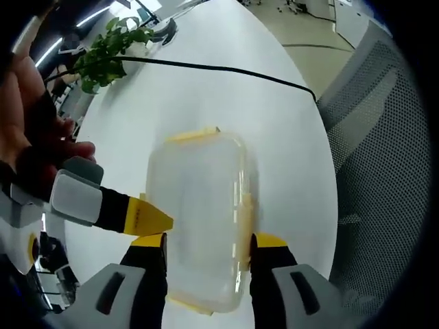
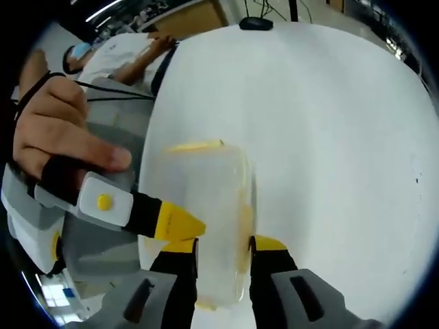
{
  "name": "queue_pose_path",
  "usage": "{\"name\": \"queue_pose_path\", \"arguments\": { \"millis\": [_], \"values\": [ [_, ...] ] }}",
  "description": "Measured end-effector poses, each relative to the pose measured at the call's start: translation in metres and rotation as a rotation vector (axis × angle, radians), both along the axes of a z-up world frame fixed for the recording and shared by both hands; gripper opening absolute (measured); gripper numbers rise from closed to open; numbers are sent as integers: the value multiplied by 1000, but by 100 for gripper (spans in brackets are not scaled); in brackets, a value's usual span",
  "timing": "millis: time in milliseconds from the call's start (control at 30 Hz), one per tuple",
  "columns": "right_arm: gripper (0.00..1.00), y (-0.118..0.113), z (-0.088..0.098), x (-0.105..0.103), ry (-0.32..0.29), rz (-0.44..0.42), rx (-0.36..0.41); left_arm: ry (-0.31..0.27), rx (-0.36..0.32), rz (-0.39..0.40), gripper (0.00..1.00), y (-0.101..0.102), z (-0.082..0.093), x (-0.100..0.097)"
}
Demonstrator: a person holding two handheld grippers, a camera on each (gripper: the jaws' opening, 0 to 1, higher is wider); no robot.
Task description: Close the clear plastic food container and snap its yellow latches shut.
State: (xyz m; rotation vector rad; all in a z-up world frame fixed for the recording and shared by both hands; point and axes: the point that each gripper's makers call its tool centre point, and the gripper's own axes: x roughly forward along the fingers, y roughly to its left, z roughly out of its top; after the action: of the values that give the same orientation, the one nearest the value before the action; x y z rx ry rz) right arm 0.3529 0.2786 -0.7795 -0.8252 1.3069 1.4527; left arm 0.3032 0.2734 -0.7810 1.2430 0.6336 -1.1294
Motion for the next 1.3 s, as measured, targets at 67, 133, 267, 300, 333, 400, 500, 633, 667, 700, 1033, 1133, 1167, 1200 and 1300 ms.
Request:
{"name": "queue_pose_path", "arguments": {
  "millis": [67, 133, 267, 300, 333, 400, 500, 633, 667, 700, 1033, 1133, 1167, 1200, 1300],
  "values": [
    [27, 2, 0, 1, -2, 6, -3, -5, 0, 1, 46, 0, 0, 1],
    [27, 3, 0, 0, -5, 16, -10, -14, 0, 7, 46, 0, 1, 1],
    [27, 4, 2, 2, -18, 31, -20, -26, -2, 10, 46, 1, 1, 1],
    [27, 4, 2, 2, -18, 28, -19, -27, -2, 10, 46, 0, 1, 1],
    [27, 3, 2, 3, -18, 26, -16, -27, -1, 10, 46, 0, 1, 1],
    [27, 3, 2, 3, -21, 20, -5, -31, 5, 11, 47, 0, 1, 1],
    [28, 4, 4, 4, -29, 7, 5, -37, 10, 11, 47, 0, 0, 1],
    [28, 6, 4, 4, -35, 11, 4, -46, 17, 19, 46, 0, 0, 1],
    [28, 5, 5, 4, -37, 7, 5, -47, 17, 20, 47, 0, 0, 1],
    [28, 6, 5, 4, -42, 6, 7, -49, 17, 18, 47, 0, 1, 1],
    [28, 4, 9, 3, -91, -28, 49, -52, 28, -18, 49, 0, 3, -1],
    [28, 4, 10, 2, -103, -33, 57, -41, 30, -47, 49, 2, 5, -5],
    [28, 4, 10, 2, -107, -33, 58, -33, 26, -49, 50, 2, 5, -6],
    [28, 5, 11, 2, -112, -34, 60, -29, 17, -44, 53, 1, 7, -7],
    [34, 5, 11, 4, -138, -25, 77, 16, -22, -31, 68, 0, 10, -17]
  ]
}}
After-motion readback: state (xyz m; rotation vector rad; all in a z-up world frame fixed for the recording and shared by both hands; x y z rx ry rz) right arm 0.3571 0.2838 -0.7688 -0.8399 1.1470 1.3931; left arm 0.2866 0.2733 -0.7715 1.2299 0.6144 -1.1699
